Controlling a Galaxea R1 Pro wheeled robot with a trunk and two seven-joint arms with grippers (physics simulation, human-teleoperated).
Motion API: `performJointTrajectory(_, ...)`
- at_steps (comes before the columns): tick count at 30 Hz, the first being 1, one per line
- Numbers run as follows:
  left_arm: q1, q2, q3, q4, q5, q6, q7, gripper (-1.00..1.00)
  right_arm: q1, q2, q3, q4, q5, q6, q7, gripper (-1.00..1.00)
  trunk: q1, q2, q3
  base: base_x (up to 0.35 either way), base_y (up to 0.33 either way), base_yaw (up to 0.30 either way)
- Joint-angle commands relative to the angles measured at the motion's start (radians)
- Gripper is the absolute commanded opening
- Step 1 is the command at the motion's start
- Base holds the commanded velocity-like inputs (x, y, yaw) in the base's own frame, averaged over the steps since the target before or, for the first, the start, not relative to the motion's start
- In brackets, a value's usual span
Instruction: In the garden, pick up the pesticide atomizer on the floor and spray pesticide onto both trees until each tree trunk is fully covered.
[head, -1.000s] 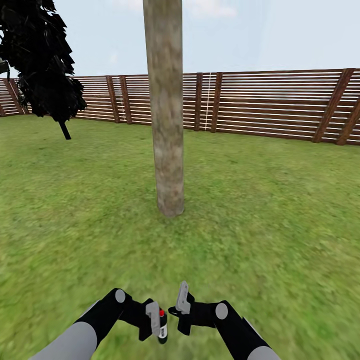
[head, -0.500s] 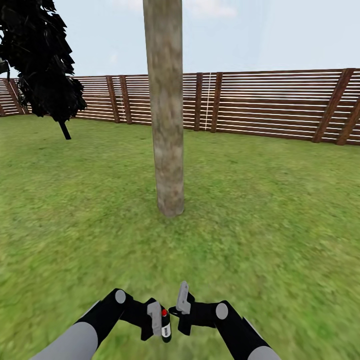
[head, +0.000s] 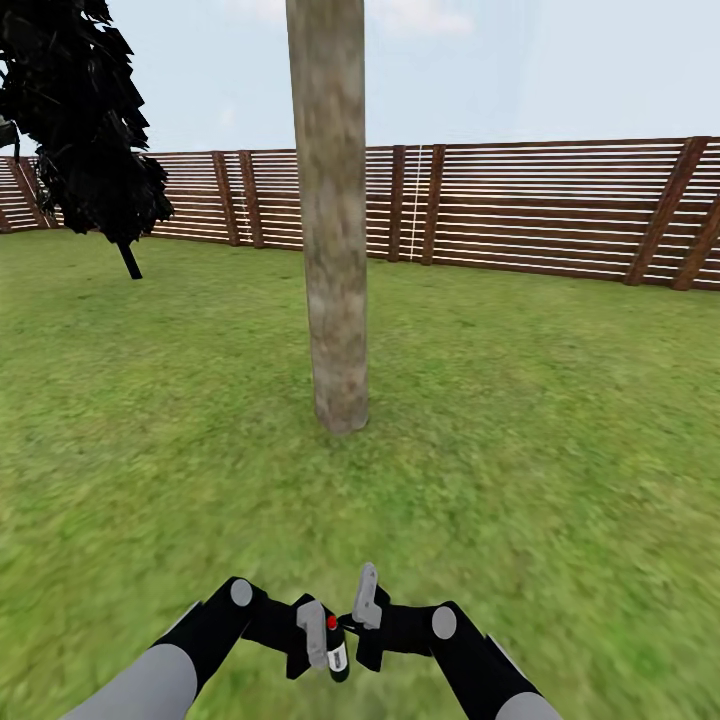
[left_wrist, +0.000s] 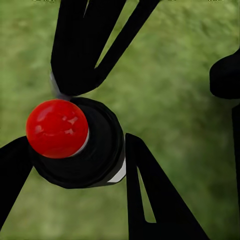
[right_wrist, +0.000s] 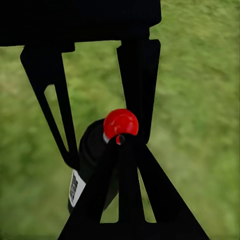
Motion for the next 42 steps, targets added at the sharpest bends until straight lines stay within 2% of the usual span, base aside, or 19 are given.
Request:
performJointTrajectory(1,0.0,-0.001,0.0,0.001,0.0,0.0,0.0,-1.0,0.0,0.0,0.0,0.0,0.001,0.0,0.0,-1.0,0.0,0.0,0.0,0.0,0.0,0.0)
performJointTrajectory(14,0.0,-0.016,-0.001,0.009,0.002,-0.015,-0.006,-1.0,0.0,0.0,0.0,0.002,0.001,0.0,-0.001,-1.0,0.0,0.0,0.0,0.0,0.0,0.0)
performJointTrajectory(23,0.0,-0.017,-0.001,0.009,0.002,-0.015,-0.006,-1.0,0.0,0.0,0.0,0.002,0.001,0.0,-0.001,-1.0,0.0,0.0,0.0,0.0,0.0,0.0)
performJointTrajectory(30,0.002,0.004,-0.006,0.013,-0.006,-0.014,-0.005,-1.0,0.0,0.0,0.0,0.002,0.001,0.0,-0.001,-1.0,0.0,0.0,0.0,0.0,0.0,0.0)
performJointTrajectory(35,0.006,0.079,-0.011,0.013,-0.017,-0.009,-0.003,-1.0,0.0,0.0,0.0,0.002,0.001,0.0,-0.001,-1.0,0.0,0.0,0.0,0.0,0.0,0.0)
performJointTrajectory(38,0.011,0.138,-0.011,0.014,-0.065,-0.006,0.003,-1.0,0.0,0.0,0.0,0.001,0.001,0.001,-0.001,-1.0,0.0,0.0,0.0,0.0,0.0,0.0)
performJointTrajectory(39,0.011,0.163,-0.011,0.014,-0.075,-0.004,0.009,-1.0,0.0,-0.001,-0.001,0.0,0.001,0.001,-0.001,-1.0,0.0,0.0,0.0,0.0,0.0,0.0)
performJointTrajectory(40,0.012,0.21,-0.007,0.014,-0.081,-0.002,0.019,-1.0,0.0,-0.002,-0.002,0.0,0.001,0.001,-0.001,-1.0,0.0,0.0,0.0,0.0,0.0,0.0)
performJointTrajectory(42,0.012,0.273,-0.002,0.013,-0.079,0.0,0.029,-1.0,0.0,-0.004,-0.003,0.0,0.001,0.0,-0.001,-1.0,0.0,0.0,0.0,0.0,0.0,0.0)
